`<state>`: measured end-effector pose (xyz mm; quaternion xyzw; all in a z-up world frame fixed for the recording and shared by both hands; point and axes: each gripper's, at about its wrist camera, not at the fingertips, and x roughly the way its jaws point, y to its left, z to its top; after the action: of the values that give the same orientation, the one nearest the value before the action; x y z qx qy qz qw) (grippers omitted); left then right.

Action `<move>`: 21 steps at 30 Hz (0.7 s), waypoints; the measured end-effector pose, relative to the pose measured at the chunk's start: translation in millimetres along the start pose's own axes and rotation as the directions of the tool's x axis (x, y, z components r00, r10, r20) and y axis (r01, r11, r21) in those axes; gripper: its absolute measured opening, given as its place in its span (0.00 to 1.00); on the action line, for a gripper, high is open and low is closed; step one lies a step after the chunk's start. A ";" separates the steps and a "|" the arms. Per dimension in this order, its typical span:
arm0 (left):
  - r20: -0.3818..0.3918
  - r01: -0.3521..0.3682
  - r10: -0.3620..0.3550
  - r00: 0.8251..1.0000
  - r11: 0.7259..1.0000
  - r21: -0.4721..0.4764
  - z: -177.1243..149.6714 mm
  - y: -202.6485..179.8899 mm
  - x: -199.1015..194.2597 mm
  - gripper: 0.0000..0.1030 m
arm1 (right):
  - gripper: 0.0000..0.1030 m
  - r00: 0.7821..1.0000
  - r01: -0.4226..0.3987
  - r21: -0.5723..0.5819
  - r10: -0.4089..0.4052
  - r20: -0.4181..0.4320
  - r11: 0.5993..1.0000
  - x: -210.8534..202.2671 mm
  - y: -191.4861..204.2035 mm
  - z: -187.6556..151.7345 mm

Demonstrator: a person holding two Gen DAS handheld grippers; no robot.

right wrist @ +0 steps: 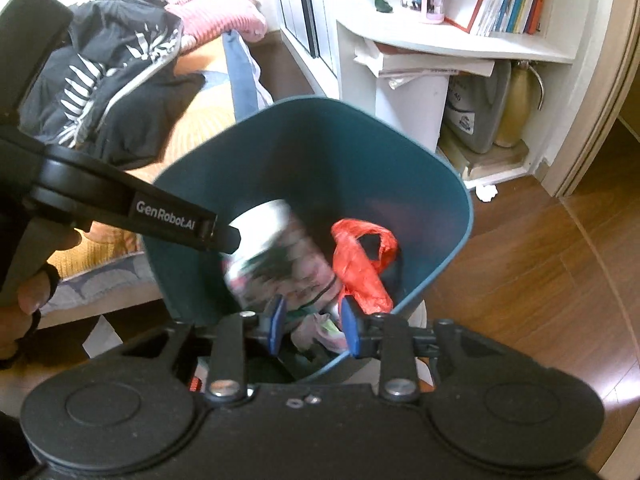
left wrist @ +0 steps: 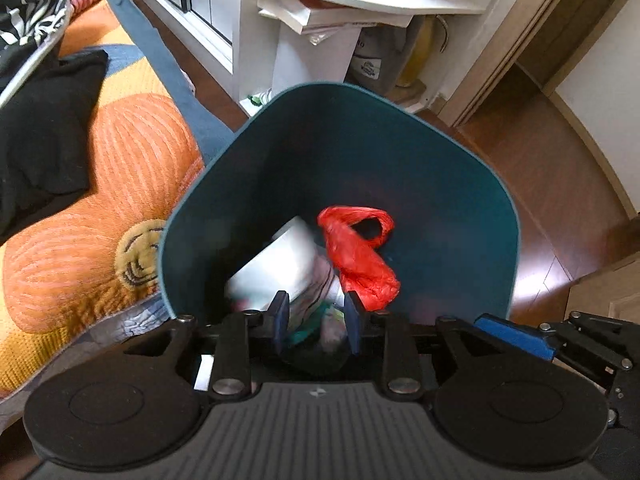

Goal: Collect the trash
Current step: 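Carry both bags over the teal bin and open both grippers to drop them, then move both grippers back down toward the remaining trash on the floor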

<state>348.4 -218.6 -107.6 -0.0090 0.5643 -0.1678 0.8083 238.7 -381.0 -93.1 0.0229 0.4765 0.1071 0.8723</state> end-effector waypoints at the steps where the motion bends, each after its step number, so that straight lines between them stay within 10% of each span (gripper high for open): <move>1: 0.005 0.000 0.000 1.000 1.000 0.000 -0.9 -0.5 -4.4 0.28 | 0.30 1.000 -0.003 -0.001 0.003 0.008 1.000 -4.6 0.7 -0.6; 21: 0.216 0.042 -0.042 0.975 0.999 0.003 -69.3 22.9 -145.4 0.32 | 0.34 0.981 -0.113 -0.090 0.126 0.147 0.989 -103.0 58.5 -3.0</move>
<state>246.4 -144.0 -5.2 -0.0400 0.4729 -0.1824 0.8611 172.6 -345.6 -1.3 0.0243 0.4016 0.1765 0.8983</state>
